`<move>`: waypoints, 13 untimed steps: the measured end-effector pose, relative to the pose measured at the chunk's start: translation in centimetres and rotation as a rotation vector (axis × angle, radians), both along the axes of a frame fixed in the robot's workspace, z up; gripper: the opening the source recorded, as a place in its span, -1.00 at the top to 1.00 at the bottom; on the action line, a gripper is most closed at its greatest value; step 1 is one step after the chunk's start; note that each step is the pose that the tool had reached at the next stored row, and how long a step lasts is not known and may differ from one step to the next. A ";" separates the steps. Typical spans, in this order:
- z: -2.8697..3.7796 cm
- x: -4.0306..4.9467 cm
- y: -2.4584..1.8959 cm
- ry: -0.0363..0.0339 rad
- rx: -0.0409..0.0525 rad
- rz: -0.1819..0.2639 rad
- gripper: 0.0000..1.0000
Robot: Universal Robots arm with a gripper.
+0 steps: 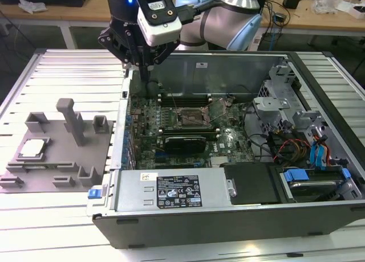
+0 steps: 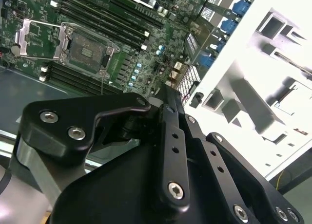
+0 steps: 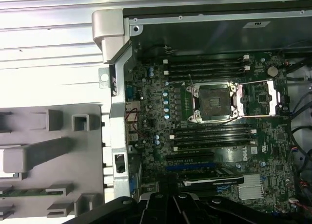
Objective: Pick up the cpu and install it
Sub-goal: 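Reach for the cpu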
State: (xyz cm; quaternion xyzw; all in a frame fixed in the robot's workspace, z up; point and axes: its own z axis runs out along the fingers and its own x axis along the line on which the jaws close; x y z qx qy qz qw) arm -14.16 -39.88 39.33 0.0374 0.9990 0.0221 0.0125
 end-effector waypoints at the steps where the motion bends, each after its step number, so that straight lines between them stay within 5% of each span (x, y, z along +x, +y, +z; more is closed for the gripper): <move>1: 0.00 -0.03 0.00 0.0000 0.0000 0.000 0.79; 13: 0.00 -1.52 0.00 0.0000 0.0000 -0.001 0.79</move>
